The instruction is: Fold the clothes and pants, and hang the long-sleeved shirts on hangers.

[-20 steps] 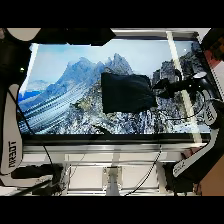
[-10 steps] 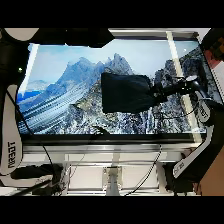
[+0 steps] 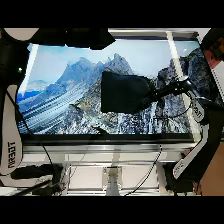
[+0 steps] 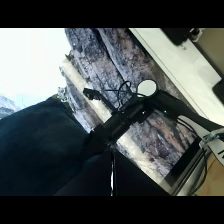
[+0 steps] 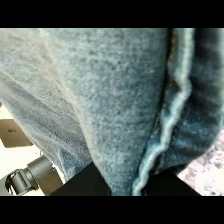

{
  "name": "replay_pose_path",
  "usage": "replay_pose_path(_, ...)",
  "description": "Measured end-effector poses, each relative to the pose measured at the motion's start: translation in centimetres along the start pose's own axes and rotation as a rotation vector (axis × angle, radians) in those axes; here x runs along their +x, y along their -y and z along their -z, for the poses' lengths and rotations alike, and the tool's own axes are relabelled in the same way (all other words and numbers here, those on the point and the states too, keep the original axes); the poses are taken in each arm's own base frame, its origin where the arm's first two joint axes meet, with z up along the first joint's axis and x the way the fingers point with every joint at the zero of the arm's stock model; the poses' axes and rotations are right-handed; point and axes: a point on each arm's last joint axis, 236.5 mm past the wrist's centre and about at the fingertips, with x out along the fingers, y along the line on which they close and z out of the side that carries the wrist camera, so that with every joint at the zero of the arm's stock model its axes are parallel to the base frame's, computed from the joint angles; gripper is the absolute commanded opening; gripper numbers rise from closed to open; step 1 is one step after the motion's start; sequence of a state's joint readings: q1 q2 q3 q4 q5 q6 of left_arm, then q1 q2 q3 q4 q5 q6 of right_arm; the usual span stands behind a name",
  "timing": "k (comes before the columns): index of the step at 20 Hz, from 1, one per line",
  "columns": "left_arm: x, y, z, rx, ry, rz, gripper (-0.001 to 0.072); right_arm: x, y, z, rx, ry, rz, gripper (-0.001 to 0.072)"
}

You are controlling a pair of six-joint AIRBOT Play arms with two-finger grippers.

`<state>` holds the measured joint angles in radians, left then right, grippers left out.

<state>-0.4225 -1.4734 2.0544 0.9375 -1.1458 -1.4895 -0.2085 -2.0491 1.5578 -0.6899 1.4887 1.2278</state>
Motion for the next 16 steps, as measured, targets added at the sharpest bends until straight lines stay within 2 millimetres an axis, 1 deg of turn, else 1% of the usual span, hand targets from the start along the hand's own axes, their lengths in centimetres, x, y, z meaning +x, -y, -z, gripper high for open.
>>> replay_pose_path(1, 0.0, 0.0, 0.0, 0.0, -0.001, 0.001, 0.0021, -0.9, -0.2, -0.1, 0.002, 0.011, -0.01, 0.0011)
replay_pose_path(3, 0.0, 0.1, 0.0, -0.001, -0.002, 0.003, 0.0021, -3.4, -0.4, -0.7, 0.01, 0.067, -0.009, 0.001)
replay_pose_path(5, 0.0, 0.1, 0.1, -0.002, -0.003, 0.003, 0.0022, -7.3, -0.4, -1.3, 0.021, 0.155, 0.008, 0.001)
replay_pose_path(6, 0.0, 0.1, 0.1, -0.002, -0.002, 0.003, 0.0021, -9.4, 0.1, -1.3, 0.032, 0.196, 0.036, 0.001)
replay_pose_path(9, 0.0, 0.2, 0.1, -0.004, -0.002, 0.007, 0.0021, -16.1, 4.7, 0.0, 0.131, 0.302, 0.197, 0.0011)
replay_pose_path(11, 0.0, 0.3, 0.0, -0.007, -0.002, 0.014, 0.0022, -21.0, 8.9, 2.0, 0.238, 0.369, 0.305, 0.001)
replay_pose_path(13, 0.0, 0.4, 0.0, -0.008, -0.002, 0.018, 0.0021, -25.5, 12.8, 4.9, 0.358, 0.427, 0.38, 0.001)
replay_pose_path(16, 0.0, 0.5, 0.0, -0.01, -0.001, 0.021, 0.0021, -31.5, 18.0, 10.5, 0.551, 0.514, 0.459, 0.001)
